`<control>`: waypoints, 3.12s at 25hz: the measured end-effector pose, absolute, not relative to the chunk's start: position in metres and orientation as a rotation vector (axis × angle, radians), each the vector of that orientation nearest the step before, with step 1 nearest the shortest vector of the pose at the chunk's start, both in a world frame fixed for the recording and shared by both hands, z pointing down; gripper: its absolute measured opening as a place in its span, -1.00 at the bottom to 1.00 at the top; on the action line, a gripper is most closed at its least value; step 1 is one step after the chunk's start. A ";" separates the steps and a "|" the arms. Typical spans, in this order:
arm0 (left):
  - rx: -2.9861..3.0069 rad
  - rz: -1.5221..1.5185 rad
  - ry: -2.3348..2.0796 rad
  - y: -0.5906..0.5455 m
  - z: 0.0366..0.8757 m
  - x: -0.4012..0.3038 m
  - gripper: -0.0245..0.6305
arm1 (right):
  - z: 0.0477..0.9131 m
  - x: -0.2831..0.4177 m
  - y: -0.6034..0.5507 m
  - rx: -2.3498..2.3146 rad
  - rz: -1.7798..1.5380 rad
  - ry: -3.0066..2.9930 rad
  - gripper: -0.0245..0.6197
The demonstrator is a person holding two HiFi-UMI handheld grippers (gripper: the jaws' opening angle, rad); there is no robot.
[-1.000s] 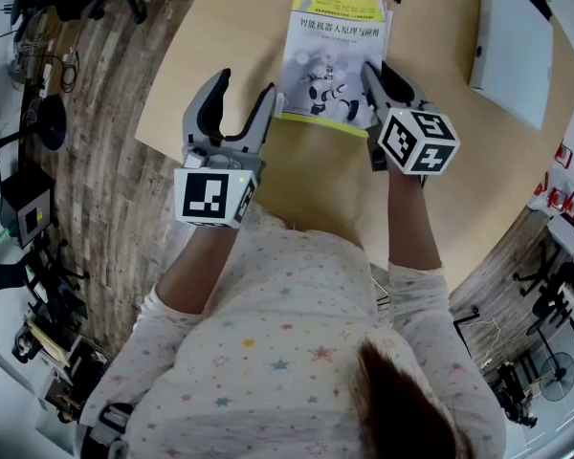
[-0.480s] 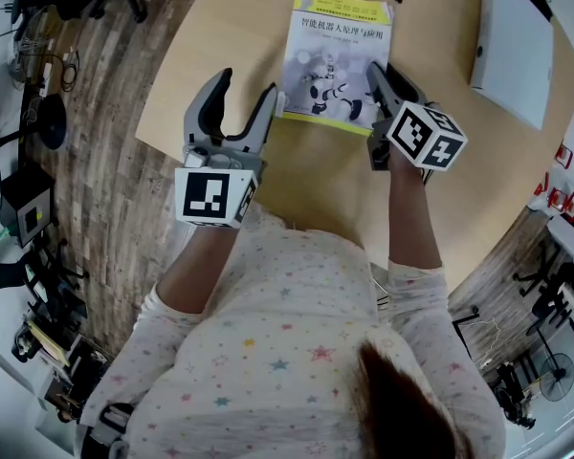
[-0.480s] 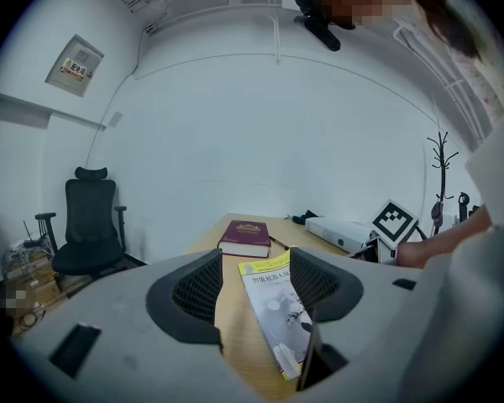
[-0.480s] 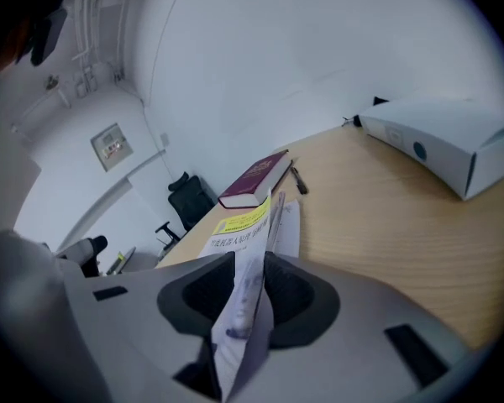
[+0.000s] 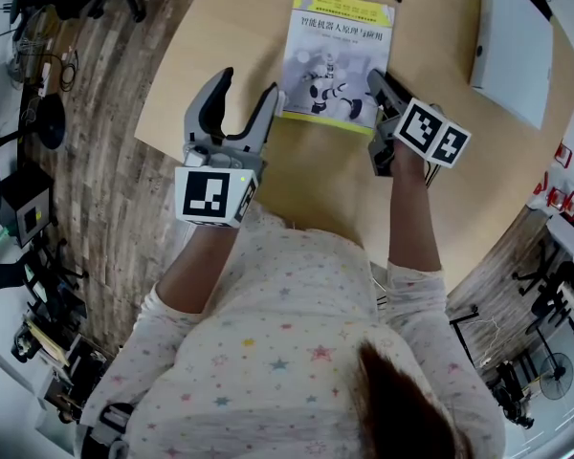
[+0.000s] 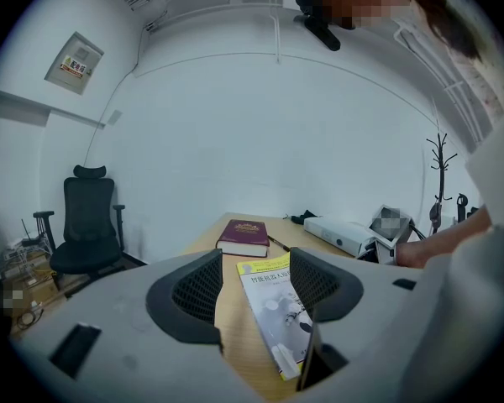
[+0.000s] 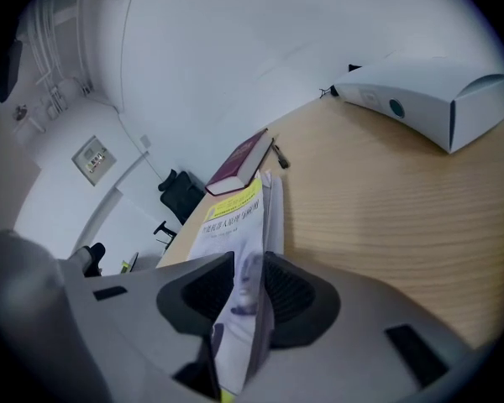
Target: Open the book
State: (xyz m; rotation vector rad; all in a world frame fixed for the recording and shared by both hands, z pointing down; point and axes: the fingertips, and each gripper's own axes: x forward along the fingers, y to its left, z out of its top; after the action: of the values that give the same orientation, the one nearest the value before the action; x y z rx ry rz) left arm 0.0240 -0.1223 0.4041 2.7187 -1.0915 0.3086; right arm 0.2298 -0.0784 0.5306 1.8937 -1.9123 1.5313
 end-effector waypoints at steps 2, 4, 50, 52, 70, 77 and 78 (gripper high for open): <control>2.719 0.311 -1.093 -0.122 0.403 0.023 -0.17 | 0.534 0.229 -0.072 1.860 1.530 -1.895 -0.58; 2.719 0.314 -1.094 -0.123 0.404 0.022 -0.17 | 0.532 0.226 -0.069 1.840 1.508 -1.910 -0.61; 2.735 0.287 -1.184 -0.125 0.385 -0.004 -0.17 | 0.475 0.204 -0.095 1.729 1.323 -2.211 -0.88; 2.734 0.283 -1.195 -0.124 0.382 -0.006 -0.17 | 0.471 0.202 -0.096 1.726 1.332 -2.223 -0.88; 2.725 0.223 -1.261 -0.122 0.358 -0.040 -0.17 | 0.431 0.178 -0.105 1.724 1.424 -2.316 -0.88; 2.714 0.197 -1.293 -0.126 0.353 -0.055 -0.17 | 0.416 0.159 -0.113 1.689 1.437 -2.363 -0.88; 2.713 0.195 -1.297 -0.126 0.353 -0.056 -0.17 | 0.414 0.157 -0.114 1.685 1.440 -2.369 -0.87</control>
State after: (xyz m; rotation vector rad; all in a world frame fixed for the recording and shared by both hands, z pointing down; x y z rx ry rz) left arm -0.0565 -0.1261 0.3526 2.7129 -1.2972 0.1950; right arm 0.1573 -0.1143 0.4144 1.6855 -2.3689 1.4397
